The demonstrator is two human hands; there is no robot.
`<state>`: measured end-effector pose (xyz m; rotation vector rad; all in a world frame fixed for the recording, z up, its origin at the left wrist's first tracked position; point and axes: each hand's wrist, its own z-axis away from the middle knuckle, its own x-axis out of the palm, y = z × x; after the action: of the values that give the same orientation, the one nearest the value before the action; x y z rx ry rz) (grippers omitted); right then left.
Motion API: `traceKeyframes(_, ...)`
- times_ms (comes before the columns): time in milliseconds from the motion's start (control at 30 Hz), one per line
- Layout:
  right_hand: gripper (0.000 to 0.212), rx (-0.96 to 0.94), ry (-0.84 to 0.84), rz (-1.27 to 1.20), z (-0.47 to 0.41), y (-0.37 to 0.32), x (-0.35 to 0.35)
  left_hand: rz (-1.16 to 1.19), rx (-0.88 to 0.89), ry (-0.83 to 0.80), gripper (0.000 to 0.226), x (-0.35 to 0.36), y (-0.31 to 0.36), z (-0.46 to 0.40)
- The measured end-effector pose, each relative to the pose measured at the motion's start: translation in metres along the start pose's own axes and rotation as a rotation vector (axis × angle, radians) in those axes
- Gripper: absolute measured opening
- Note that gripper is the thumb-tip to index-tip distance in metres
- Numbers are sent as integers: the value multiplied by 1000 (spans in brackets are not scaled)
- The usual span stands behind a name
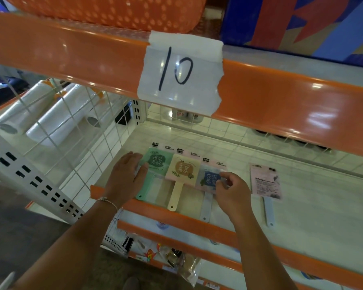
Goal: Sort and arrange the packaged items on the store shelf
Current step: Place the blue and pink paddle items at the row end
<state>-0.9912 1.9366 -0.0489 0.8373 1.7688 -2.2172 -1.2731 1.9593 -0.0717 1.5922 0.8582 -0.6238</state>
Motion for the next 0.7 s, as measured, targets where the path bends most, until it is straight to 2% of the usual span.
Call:
traceKeyframes(133, 25, -27, 6, 15, 2, 3, -2, 3, -19, -1, 69, 0, 0, 0)
traceKeyframes(267, 37, -85, 108, 123, -3, 8, -17, 2, -14, 15, 57, 2, 0, 1)
traceKeyframes(367, 41, -38, 203, 250, -17, 20, -36, 24, -18, 54, 50, 2, 0, 0)
traceKeyframes(467, 48, 53, 244, 440, -29, 33, -52, 80, -32, 170, 50, 1, 9, 2)
traceKeyframes(567, 58, 150, 270, 478, -33, 38, -61, 146, 47, 225, 44, 6, 47, 10)
traceKeyframes(700, 63, 165, 224, 508, -37, 46, -65, 186, 219, 122, 46, 34, 106, 29)
